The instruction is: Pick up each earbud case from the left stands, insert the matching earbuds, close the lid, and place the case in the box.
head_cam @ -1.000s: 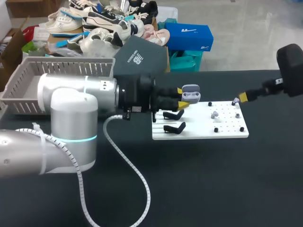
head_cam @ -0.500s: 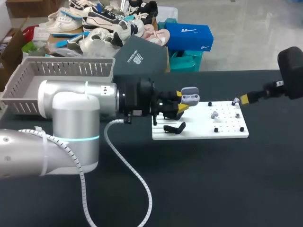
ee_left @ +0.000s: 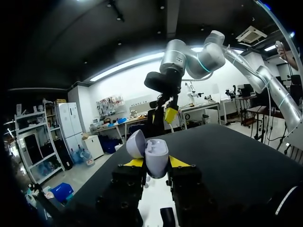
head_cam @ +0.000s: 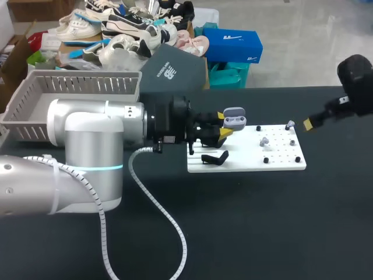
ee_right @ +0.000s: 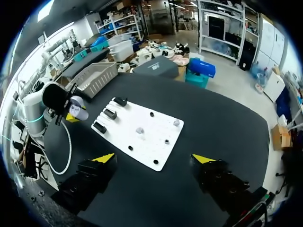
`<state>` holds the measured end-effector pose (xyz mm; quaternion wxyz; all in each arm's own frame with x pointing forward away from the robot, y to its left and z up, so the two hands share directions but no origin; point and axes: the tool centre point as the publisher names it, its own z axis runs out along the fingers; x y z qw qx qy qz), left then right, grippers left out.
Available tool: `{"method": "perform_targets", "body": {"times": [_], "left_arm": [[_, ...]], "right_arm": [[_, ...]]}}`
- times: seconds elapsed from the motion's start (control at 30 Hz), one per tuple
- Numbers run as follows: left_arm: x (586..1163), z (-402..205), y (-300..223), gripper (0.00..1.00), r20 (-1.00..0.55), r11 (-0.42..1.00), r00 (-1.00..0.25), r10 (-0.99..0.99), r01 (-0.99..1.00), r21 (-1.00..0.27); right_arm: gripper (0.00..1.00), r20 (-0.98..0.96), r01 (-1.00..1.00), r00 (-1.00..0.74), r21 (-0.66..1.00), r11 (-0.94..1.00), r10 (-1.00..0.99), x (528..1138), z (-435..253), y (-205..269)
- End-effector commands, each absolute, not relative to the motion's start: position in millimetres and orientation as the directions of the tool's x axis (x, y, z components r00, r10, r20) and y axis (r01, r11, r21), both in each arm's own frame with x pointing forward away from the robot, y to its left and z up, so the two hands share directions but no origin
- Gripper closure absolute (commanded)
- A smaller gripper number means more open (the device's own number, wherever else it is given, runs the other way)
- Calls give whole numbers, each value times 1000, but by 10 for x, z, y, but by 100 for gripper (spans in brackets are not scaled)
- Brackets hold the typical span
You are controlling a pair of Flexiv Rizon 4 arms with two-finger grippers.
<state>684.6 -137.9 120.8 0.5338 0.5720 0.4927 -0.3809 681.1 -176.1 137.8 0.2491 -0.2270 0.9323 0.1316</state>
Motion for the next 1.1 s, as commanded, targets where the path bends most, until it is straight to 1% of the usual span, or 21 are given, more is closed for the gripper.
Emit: {"method": "perform_targets", "body": {"times": [0.03,0.3,0.57,0.63,0.87,1.1], "left_arm": [[6832,1200,-1379,100,-962,62,227,154,969,238],[6832,1200,-1379,100,-962,62,227,154,969,238],[6832,1200,-1379,100,-962,62,227,154,969,238],[6832,1200,-1379,100,-962,62,227,154,969,238],[6832,1200,-1379,100,-962,62,227,154,969,238],[6832,1200,-1379,100,-962,62,227,154,969,238]], "right_arm": [[0,-459,-422,-787,-86,902,-412,7065,1257,-1688],[0,-309,-520,-784,-149,841,-539,7446,923,-1640],[0,-255,-580,-756,-165,798,-603,7756,655,-1576],[0,-228,-592,-754,-171,787,-616,7780,621,-1558],[0,-237,-629,-732,-126,767,-639,7812,560,-1564],[1,-209,-637,-734,-117,762,-646,7758,542,-1589]]}}
